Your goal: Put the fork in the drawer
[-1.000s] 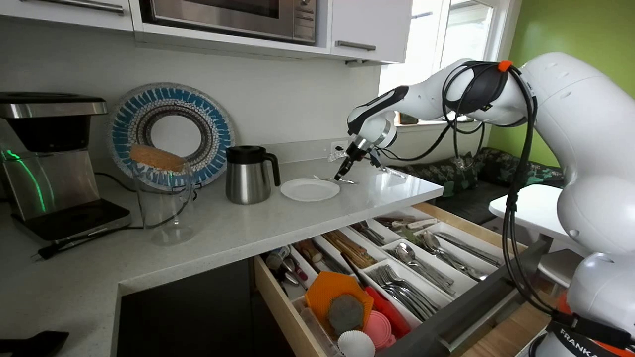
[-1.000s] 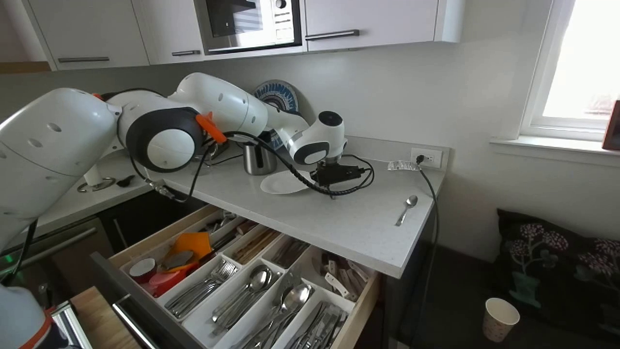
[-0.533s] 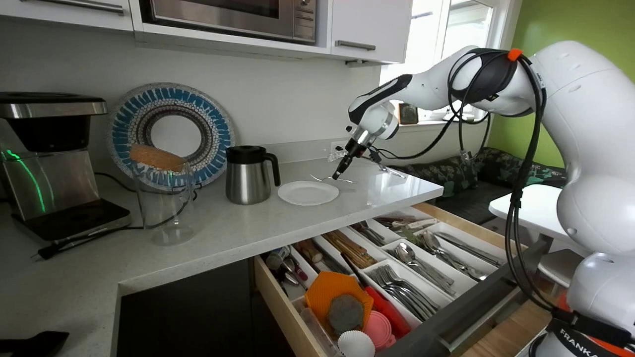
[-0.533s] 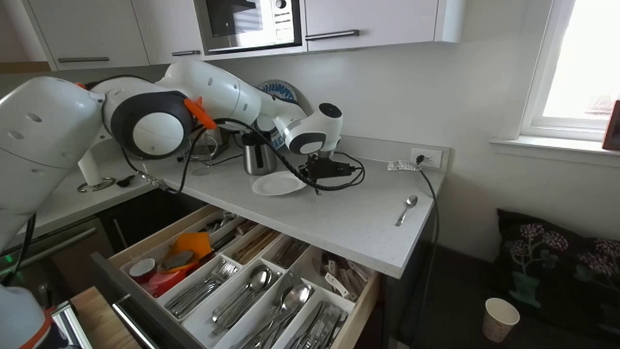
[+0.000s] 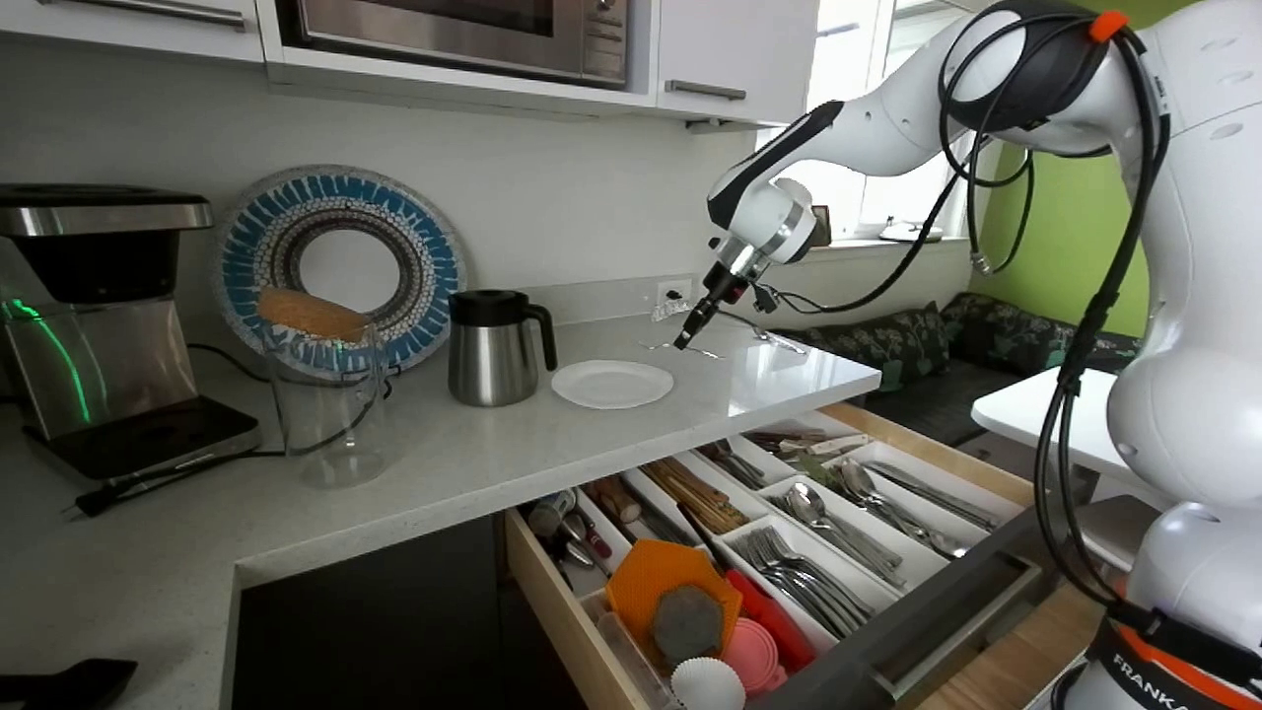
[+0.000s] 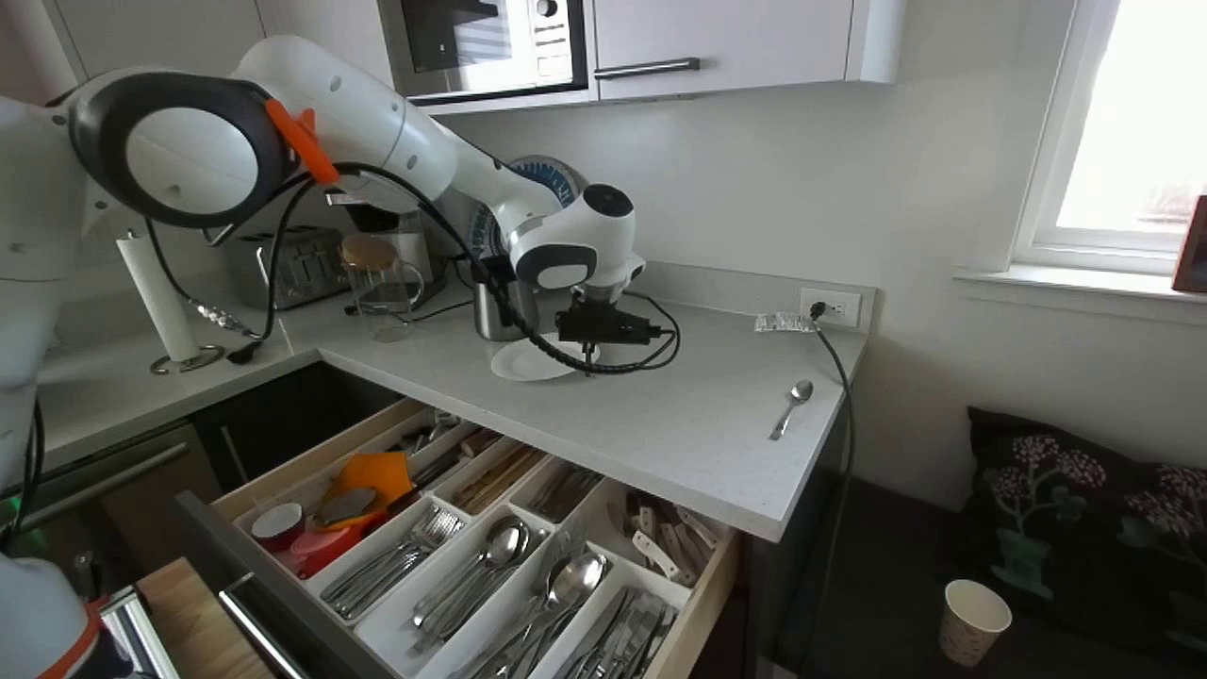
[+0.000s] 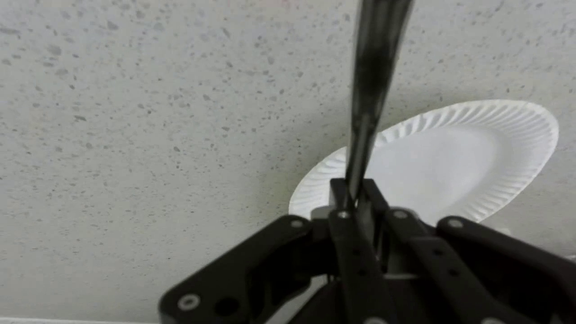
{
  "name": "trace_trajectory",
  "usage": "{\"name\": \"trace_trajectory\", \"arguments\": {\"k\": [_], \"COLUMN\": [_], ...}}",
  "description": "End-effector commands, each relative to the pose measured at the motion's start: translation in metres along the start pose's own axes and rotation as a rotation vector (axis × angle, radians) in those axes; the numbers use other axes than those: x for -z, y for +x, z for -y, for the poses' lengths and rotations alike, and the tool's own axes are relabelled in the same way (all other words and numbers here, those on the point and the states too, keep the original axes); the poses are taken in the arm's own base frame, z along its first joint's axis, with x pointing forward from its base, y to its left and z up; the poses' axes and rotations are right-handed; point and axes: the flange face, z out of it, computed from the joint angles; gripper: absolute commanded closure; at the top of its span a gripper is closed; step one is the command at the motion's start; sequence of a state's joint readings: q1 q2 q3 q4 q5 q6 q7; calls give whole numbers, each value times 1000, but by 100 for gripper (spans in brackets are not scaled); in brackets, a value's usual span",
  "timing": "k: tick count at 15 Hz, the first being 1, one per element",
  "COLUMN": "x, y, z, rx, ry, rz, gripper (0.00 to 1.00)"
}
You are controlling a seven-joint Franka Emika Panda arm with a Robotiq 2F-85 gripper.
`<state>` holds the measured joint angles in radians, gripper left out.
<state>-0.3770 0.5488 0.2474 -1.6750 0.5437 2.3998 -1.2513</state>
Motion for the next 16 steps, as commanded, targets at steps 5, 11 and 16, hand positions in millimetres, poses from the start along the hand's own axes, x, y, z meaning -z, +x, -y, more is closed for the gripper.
{"name": "trace_trajectory", "arguments": {"k": [5,11,16], "x": [17,18,35], "y": [-40,-77,-144], "z": [89,187,247], "rx": [-251,-343,-480], "ry": [-316,-374,-423], "rz": [-9,69,111], "gripper": [98,98,98]}}
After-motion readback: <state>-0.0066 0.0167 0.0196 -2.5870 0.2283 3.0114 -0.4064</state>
